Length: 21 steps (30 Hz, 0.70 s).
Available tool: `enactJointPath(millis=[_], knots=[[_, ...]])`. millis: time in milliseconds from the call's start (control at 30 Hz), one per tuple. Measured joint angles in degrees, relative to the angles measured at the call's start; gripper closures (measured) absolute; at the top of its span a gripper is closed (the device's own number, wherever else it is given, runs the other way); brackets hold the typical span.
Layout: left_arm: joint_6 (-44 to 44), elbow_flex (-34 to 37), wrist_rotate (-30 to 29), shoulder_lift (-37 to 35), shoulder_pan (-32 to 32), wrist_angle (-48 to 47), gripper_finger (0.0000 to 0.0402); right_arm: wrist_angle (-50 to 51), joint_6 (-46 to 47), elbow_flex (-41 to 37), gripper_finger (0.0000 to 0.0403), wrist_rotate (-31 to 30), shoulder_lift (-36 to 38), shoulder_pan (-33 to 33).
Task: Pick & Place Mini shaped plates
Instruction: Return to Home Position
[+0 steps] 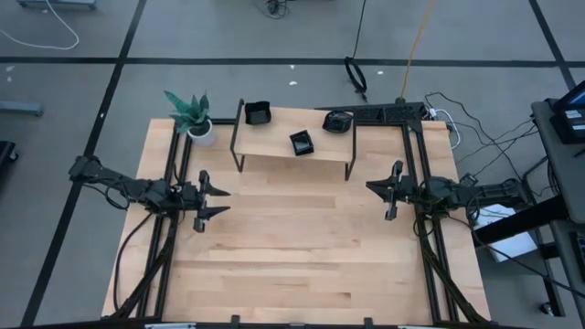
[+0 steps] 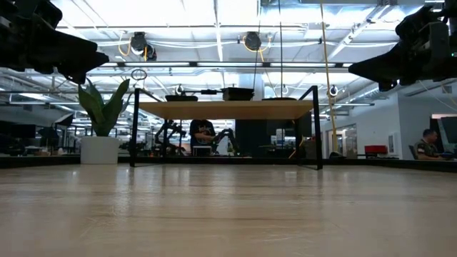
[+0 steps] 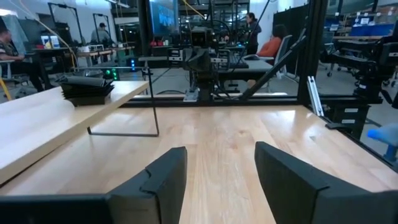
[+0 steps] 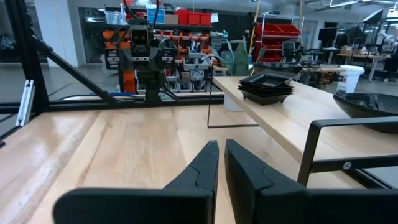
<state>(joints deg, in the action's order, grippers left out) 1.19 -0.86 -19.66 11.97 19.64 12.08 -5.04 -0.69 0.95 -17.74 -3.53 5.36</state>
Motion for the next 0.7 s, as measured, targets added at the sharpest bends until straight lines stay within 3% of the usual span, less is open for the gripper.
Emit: enactJointPath(millis=[700], knots=[[0.02, -0.02, 0.02, 0.0, 0.0, -0.02, 0.0205, -0.27, 0.02, -0.09, 0.0383, 0.0, -0.02, 0.0]])
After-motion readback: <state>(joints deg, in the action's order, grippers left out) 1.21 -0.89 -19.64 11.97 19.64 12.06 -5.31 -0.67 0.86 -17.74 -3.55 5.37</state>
